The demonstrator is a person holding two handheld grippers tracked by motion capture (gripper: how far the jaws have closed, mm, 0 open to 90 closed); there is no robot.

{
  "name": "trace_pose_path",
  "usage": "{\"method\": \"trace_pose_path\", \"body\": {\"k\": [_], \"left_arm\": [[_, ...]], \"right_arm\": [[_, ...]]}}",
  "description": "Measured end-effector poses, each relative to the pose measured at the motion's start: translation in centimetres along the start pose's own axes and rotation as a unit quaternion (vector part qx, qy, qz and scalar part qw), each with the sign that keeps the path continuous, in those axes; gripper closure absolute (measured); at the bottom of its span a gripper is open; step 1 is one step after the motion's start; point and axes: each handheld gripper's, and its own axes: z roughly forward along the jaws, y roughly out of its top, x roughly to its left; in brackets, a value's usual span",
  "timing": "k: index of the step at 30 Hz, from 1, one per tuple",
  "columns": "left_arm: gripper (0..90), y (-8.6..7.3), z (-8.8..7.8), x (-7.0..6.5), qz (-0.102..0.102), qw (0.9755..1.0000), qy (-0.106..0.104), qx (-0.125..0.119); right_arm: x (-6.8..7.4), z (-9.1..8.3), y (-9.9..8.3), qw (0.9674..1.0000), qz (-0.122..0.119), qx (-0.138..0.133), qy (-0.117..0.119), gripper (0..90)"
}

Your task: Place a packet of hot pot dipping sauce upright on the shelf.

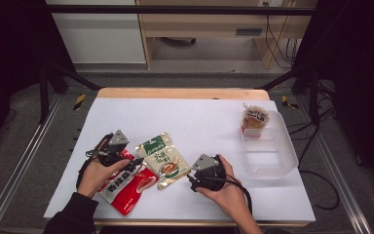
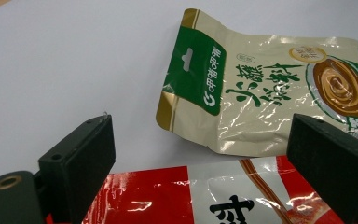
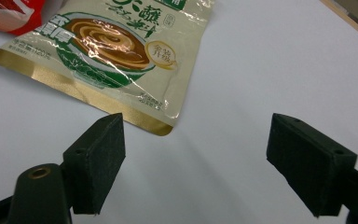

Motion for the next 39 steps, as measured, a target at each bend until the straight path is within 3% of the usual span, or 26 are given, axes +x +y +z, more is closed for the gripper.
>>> {"method": "trace_pose_path", "body": {"k": [5, 10, 20, 21, 24, 25, 31, 39], "left_arm": [[13.5, -0.4, 0.3, -0.5, 0.008, 0.9999, 0.000, 0.009], [16.5, -0.3, 1.0, -0.2, 0.008, 0.9998, -0.003, 0.018], [20.4, 0.0, 2.6, 0.6, -0.013, 0.9994, -0.012, 0.029], [20.8, 0.0, 2.9, 0.8, -0.022, 0.9991, -0.026, 0.027], [23.2, 0.0, 3.2, 0.9, -0.022, 0.9990, -0.022, 0.033], [27.0, 0.0, 3.4, 0.9, -0.026, 0.9985, -0.031, 0.035], [44.5, 0.0, 3.7, 0.4, -0.017, 0.9976, -0.044, 0.050], [63.9, 0.7, 3.2, -0.6, 0.004, 0.9982, -0.042, 0.043]], "right_arm": [[0.6, 0.1, 0.3, 0.9999, -0.007, -0.008, 0.002, 20.0], [0.7, 0.3, 0.2, 0.9998, -0.018, 0.001, -0.001, 20.0], [0.7, 0.4, 0.1, 0.9999, -0.014, 0.005, -0.001, 20.0], [0.8, 0.5, 0.0, 0.9998, -0.020, 0.007, 0.000, 20.0], [0.8, 0.5, 0.0, 0.9997, -0.020, 0.012, 0.000, 19.8], [0.8, 0.6, -0.1, 0.9997, -0.022, 0.012, -0.001, 19.8], [0.9, 0.7, -0.1, 0.9996, -0.026, 0.015, -0.003, 19.8], [0.9, 0.6, 0.0, 0.9995, -0.031, 0.011, -0.007, 19.9]]}}
